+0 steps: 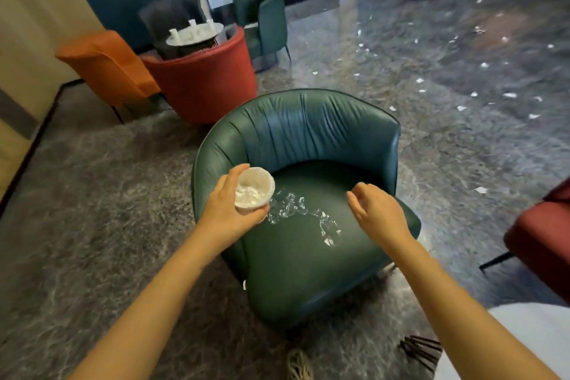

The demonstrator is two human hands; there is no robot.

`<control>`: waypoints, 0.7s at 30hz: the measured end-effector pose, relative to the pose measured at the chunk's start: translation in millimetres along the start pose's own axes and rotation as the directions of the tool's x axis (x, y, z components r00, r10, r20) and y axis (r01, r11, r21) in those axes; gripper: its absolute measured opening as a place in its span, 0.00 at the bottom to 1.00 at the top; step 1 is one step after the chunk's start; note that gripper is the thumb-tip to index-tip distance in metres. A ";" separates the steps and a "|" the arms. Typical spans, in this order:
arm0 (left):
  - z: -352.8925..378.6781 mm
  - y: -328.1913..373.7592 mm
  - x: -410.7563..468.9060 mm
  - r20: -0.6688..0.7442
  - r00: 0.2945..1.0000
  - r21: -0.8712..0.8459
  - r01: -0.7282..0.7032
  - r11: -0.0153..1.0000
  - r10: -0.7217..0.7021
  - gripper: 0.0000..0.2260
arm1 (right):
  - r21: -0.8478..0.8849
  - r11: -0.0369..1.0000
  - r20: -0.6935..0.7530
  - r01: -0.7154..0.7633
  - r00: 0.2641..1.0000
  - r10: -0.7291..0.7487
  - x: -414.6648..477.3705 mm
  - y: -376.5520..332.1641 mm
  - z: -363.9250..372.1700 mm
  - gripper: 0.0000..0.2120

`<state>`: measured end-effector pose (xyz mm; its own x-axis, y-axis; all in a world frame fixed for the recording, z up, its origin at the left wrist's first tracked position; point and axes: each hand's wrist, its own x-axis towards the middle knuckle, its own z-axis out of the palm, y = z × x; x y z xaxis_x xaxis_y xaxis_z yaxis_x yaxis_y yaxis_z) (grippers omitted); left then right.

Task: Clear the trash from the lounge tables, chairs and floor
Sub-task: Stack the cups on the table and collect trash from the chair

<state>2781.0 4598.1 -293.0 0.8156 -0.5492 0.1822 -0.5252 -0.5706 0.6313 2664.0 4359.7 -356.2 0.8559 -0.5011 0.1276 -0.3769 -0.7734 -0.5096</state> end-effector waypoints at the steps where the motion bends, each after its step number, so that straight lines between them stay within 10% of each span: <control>1: -0.4 -6.9 19.5 -0.002 1.000 -0.019 -0.009 1.000 0.009 0.32 | -0.008 1.000 -0.002 -0.006 1.000 0.006 15.9 -1.7 2.2 0.14; 21: 197.6 -208.4 179.9 0.101 0.914 -0.048 0.399 0.916 -0.393 0.36 | 0.055 0.993 0.397 -0.107 0.915 0.077 226.1 82.8 256.8 0.20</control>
<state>2989.2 4497.5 -540.7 0.9274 -0.3391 -0.1579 -0.1435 -0.7124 0.6870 2917.2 4282.1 -588.0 0.8943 -0.3638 -0.2605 -0.4468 -0.6928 -0.5661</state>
